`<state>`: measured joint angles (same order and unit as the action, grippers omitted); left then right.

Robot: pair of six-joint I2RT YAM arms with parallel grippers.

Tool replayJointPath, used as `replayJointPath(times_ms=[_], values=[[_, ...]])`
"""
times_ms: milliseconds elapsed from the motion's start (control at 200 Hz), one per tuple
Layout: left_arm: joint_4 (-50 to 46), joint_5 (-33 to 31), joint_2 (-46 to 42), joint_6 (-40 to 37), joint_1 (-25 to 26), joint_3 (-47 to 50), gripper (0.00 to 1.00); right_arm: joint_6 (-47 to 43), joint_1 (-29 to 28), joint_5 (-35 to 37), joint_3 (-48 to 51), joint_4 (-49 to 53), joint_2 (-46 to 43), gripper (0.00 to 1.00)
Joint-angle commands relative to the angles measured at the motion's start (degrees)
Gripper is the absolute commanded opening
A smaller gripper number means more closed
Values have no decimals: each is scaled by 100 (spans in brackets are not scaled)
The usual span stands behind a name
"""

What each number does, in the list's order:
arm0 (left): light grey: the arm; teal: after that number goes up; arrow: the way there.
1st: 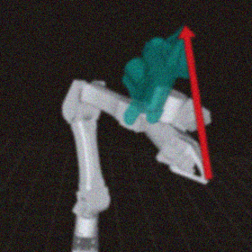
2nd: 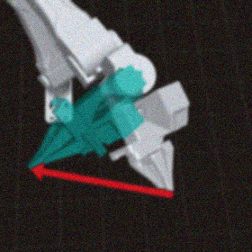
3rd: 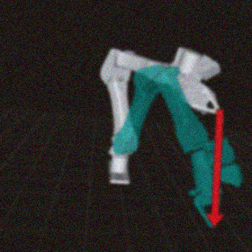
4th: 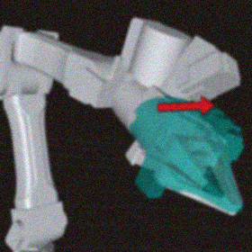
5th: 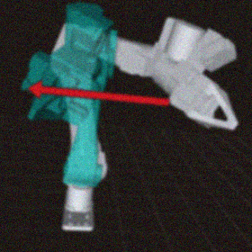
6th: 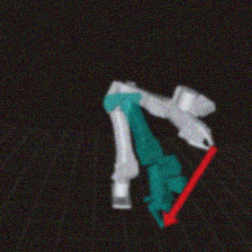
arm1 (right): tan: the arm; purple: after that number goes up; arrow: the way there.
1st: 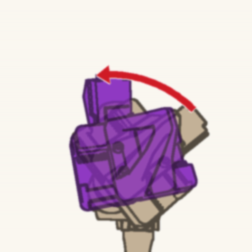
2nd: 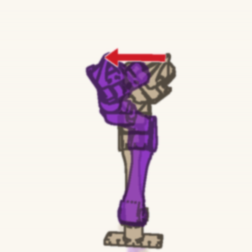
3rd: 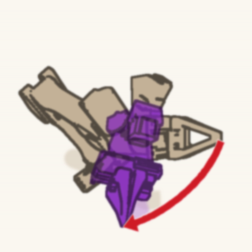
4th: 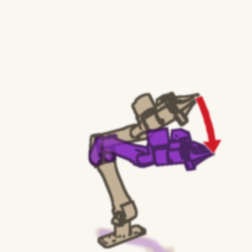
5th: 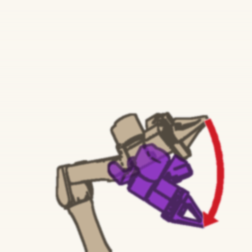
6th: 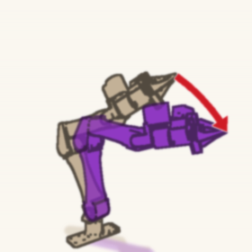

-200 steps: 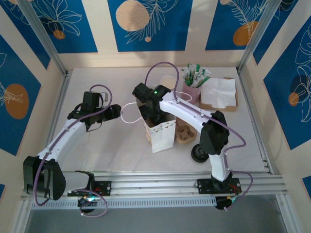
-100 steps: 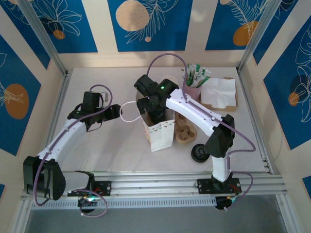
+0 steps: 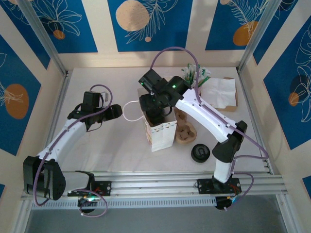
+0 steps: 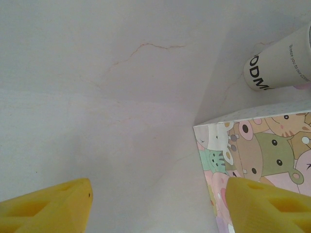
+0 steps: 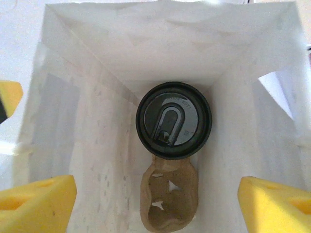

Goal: Pack the takeout coffee

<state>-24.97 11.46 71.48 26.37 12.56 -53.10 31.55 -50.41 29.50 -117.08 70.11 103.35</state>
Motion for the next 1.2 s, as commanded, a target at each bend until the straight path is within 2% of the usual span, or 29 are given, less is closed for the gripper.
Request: replayJointPath(times_ms=[0, 470, 1195], values=[[-149, -74, 14, -154, 71, -166, 73, -35, -54, -85, -175, 170, -166, 83], [-157, -101, 24, -159, 89, -182, 72, -105, -214, 223, -323, 298, -258, 67], [-182, -126, 24, -168, 98, -200, 72, -247, -485, 518, -398, 178, -756, 66]])
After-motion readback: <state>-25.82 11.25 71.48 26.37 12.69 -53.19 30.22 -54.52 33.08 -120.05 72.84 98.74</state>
